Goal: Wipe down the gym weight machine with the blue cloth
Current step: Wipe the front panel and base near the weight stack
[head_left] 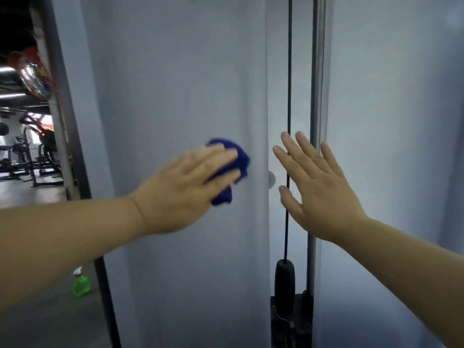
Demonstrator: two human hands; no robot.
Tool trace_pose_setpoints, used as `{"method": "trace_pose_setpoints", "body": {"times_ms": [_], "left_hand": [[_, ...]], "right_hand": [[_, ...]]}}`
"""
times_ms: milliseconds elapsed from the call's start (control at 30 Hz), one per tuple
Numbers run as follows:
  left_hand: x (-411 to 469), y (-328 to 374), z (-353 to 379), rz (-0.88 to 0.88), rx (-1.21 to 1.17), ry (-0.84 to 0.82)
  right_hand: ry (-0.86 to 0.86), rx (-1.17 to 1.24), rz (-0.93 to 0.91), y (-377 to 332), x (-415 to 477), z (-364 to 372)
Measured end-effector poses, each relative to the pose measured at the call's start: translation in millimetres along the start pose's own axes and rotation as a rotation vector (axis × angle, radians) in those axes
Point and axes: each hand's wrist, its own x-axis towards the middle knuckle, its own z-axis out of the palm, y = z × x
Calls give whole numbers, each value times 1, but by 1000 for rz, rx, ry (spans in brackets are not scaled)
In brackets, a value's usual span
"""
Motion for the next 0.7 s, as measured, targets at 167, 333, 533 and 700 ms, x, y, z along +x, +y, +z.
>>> {"method": "trace_pose_setpoints", "body": {"times_ms": [167, 333, 533, 700], "left_hand": [[10, 0, 1, 389, 9, -109], [61, -44, -12, -136, 5, 52], [31, 31, 9, 305, -77, -164], [87, 39, 5, 144, -80, 12]], "right_hand": [[-50, -65, 44, 38, -26, -6], [-40, -16, 96, 56, -46, -6], [-79, 47, 223, 75, -75, -12], [-59, 99, 313, 90, -89, -10]]}}
